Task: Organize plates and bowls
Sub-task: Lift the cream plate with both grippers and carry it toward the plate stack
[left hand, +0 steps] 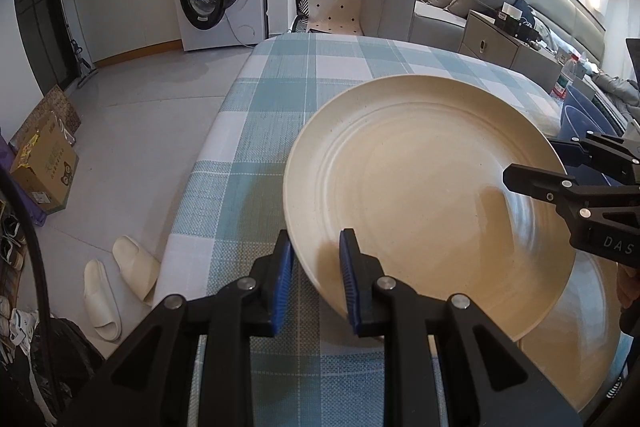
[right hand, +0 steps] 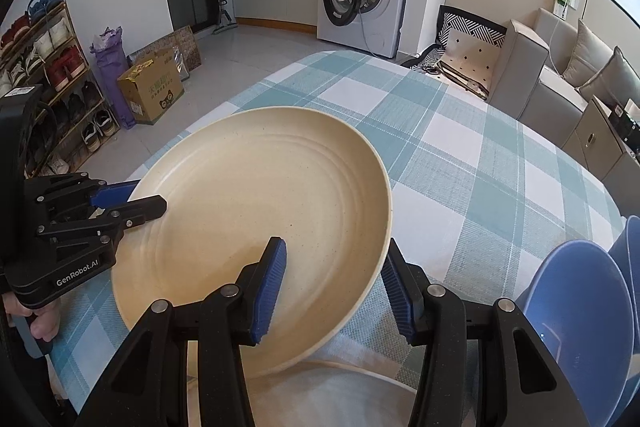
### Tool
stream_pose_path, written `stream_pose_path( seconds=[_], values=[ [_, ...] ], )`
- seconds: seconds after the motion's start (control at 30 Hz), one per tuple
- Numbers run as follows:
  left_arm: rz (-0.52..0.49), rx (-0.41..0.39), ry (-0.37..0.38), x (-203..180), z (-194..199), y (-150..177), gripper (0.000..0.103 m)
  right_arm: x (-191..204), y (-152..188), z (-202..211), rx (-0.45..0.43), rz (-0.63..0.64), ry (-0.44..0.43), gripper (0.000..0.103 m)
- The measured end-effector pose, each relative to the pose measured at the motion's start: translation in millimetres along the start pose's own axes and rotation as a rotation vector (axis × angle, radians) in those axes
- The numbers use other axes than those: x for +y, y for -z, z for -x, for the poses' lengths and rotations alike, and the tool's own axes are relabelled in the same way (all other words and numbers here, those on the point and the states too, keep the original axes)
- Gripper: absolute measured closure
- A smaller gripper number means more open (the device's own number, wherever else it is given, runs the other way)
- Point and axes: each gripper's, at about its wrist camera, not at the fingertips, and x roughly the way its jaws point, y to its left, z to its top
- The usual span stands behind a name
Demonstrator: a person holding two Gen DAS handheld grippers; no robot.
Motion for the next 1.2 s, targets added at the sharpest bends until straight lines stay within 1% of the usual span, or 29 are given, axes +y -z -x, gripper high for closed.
stream_pose_path(
  seconds=[0.57, 1.2],
  values=[
    [-0.028, -0.046, 0.007, -12.9, 21.4, -5.5, 0.082, -4.8, 6.4, 28.4, -0.037, -0.018, 0.005, 0.054],
    [-0.077, -0.083, 0.040, -33.4, 41.2, -7.2, 0.081, -16.6, 20.3, 63.8, -0.080, -0.060, 0.023, 0.054]
  ],
)
